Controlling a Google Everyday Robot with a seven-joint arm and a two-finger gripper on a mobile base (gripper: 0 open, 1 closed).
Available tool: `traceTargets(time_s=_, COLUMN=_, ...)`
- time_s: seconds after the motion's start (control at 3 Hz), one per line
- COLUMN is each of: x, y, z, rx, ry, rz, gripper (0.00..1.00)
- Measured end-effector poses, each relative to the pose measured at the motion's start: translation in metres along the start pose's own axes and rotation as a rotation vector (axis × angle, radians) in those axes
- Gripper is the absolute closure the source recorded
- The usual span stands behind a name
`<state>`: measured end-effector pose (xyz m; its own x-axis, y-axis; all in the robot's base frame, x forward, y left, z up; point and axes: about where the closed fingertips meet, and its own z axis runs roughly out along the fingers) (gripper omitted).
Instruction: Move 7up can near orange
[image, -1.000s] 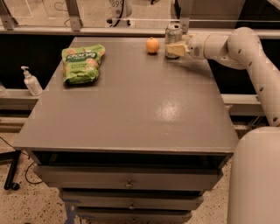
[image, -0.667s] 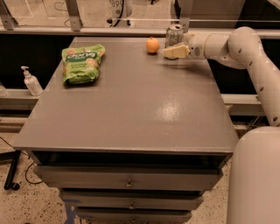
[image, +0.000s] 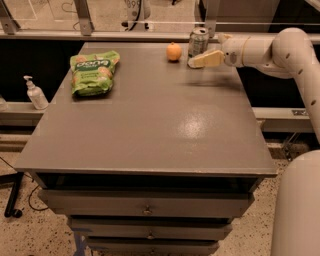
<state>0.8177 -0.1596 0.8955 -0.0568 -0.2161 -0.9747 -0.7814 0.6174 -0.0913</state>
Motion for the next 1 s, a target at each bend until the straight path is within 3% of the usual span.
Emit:
traceTargets(time_s=0.67, x=-0.045, y=0.057, z=-0.105, rx=-0.098, ry=-0.055, rz=-0.117, gripper=0.00)
traceTargets(time_s=1.0, x=-0.043, y=0.061, z=-0.112, rx=-0.111, ry=-0.048, rz=-0.120, gripper=0.00)
